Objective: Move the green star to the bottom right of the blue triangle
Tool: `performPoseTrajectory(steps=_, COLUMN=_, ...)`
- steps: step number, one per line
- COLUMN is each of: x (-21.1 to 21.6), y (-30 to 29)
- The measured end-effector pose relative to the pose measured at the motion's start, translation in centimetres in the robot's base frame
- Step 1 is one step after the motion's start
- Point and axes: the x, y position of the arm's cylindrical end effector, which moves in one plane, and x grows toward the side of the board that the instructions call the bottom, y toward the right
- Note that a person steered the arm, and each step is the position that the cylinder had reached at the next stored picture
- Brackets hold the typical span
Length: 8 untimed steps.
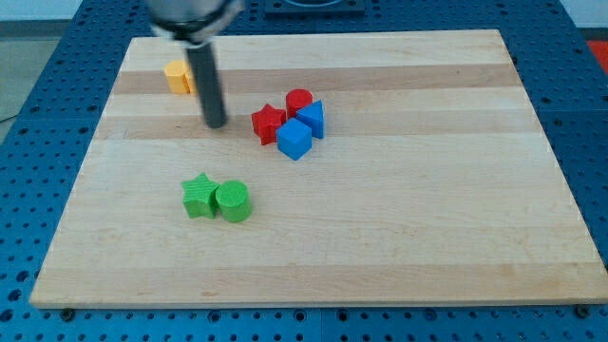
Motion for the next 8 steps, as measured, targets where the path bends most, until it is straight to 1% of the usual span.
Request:
performPoseTrajectory(steps=1, x=2.7, y=-8.1)
performPoseTrajectory(steps=2, x=8.5, y=-9.5)
performPoseTrajectory(steps=3, x=10.7, y=-5.8)
performPoseTrajectory(steps=5, x=10.7, y=7.2)
performPoseTrajectory(steps=6, x=10.8, y=4.6)
performPoseTrajectory(steps=7, x=12.1, y=-1.2)
performPoseTrajectory(steps=8, x=14.6, y=1.1)
